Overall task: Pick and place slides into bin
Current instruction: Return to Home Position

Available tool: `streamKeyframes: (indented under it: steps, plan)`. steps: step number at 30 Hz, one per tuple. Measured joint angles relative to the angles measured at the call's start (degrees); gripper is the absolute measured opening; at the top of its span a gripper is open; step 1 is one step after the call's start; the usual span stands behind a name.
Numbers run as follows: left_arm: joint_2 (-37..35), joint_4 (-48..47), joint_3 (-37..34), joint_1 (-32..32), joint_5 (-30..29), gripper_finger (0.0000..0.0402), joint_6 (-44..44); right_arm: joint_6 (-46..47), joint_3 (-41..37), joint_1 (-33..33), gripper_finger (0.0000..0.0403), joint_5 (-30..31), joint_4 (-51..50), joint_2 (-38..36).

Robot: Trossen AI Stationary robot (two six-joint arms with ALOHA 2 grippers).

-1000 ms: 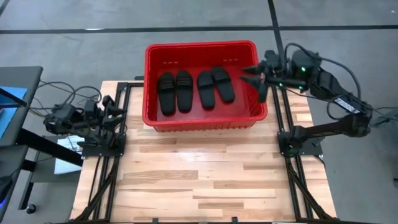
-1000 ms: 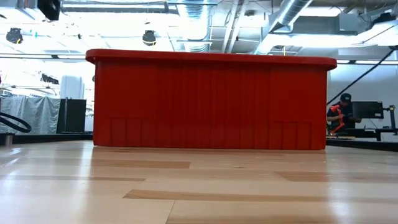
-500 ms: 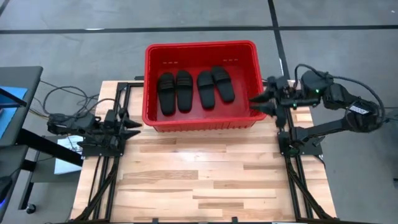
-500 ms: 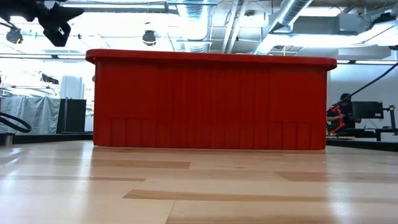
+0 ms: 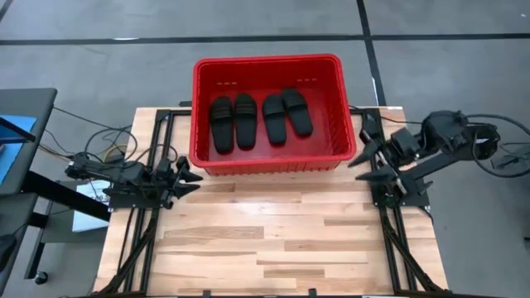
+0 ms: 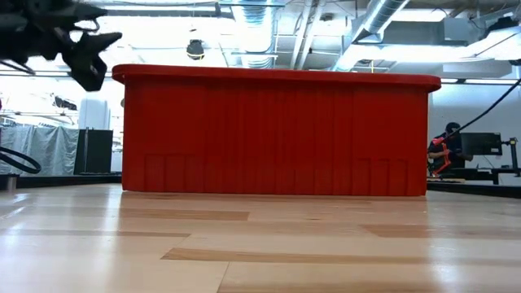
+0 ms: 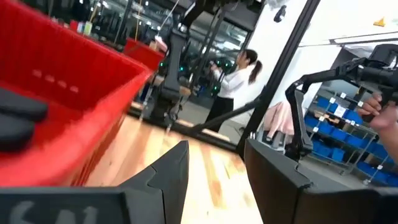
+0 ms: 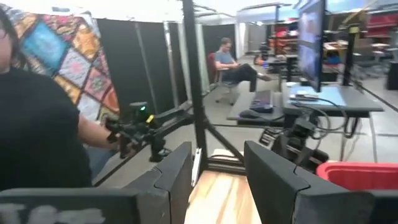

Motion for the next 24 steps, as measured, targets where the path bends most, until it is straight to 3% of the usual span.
streamKeyframes:
  steps: [4,9,13,22,24]
  plan:
    - [0.0,4.3,-2.8,0.0,-0.9,0.0146,-2.0,-0.8,-7.0,2.1,0.0138,0.0,1.4,-6.2]
    - [0.0,5.2,-2.8,0.0,-3.4,0.0146,-3.4,-0.8,-19.1,2.9,0.0138,-1.5,7.0,-19.3]
    - [0.0,5.2,-2.8,0.0,-3.5,0.0146,-1.4,0.1,-30.1,4.5,0.0137,-6.2,9.6,-28.9]
    - [0.0,4.7,-2.8,0.0,-4.5,0.0146,3.4,2.7,-50.6,6.8,0.0137,-5.8,12.1,-47.5]
    - [0.0,4.6,-2.8,0.0,-5.4,0.0146,3.8,2.3,-53.7,7.5,0.0136,-6.0,12.5,-48.5]
